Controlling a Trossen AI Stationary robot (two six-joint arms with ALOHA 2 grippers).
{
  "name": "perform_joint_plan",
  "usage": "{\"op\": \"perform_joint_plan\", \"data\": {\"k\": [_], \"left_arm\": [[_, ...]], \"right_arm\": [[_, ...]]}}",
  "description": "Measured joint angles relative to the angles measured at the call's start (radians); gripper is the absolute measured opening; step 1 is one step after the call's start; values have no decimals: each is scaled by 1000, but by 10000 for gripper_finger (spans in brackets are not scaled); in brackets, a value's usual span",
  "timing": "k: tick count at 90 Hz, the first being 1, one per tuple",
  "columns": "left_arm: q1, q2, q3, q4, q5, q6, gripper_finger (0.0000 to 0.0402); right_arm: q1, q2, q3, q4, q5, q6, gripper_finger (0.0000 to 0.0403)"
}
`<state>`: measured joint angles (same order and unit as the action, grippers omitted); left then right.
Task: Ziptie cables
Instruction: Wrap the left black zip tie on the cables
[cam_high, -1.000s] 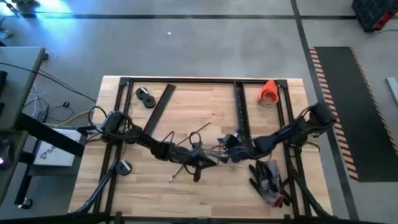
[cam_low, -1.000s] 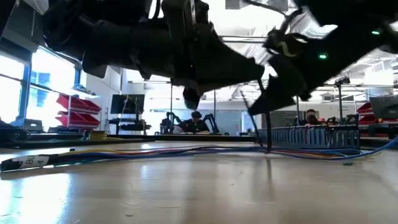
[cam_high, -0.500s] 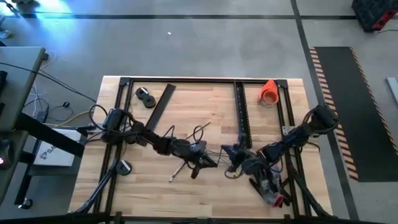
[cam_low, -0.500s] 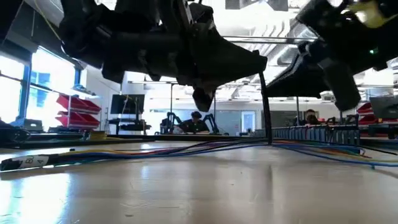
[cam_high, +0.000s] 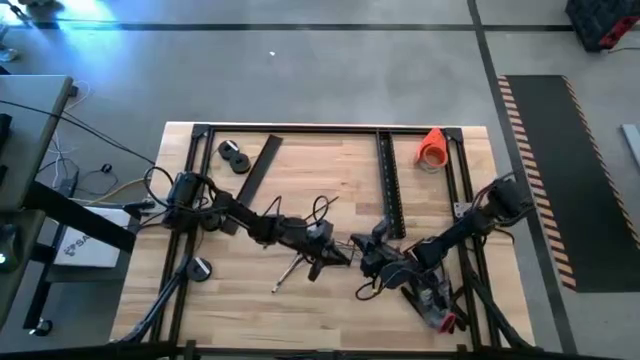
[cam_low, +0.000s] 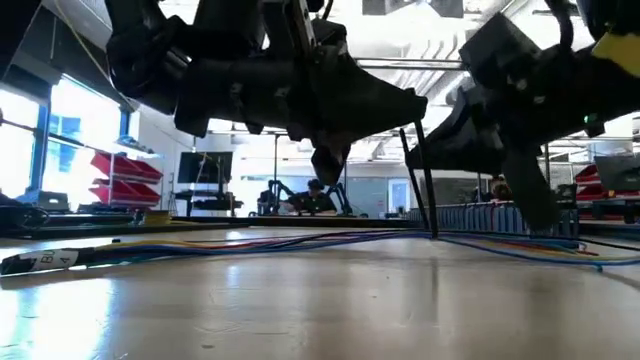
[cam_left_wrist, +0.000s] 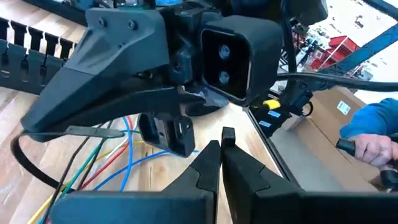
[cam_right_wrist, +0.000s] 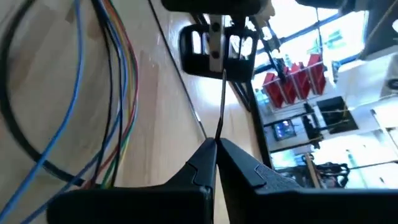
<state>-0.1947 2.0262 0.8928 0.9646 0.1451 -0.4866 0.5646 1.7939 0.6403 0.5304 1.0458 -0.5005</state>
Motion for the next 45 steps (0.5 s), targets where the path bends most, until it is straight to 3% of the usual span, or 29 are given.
{"op": "perform_joint_plan", "data": {"k": [45], "left_arm": [[0,0,0,-3,1,0,0]], "right_arm": [[27,0,0,84,-44,-136,0]]}}
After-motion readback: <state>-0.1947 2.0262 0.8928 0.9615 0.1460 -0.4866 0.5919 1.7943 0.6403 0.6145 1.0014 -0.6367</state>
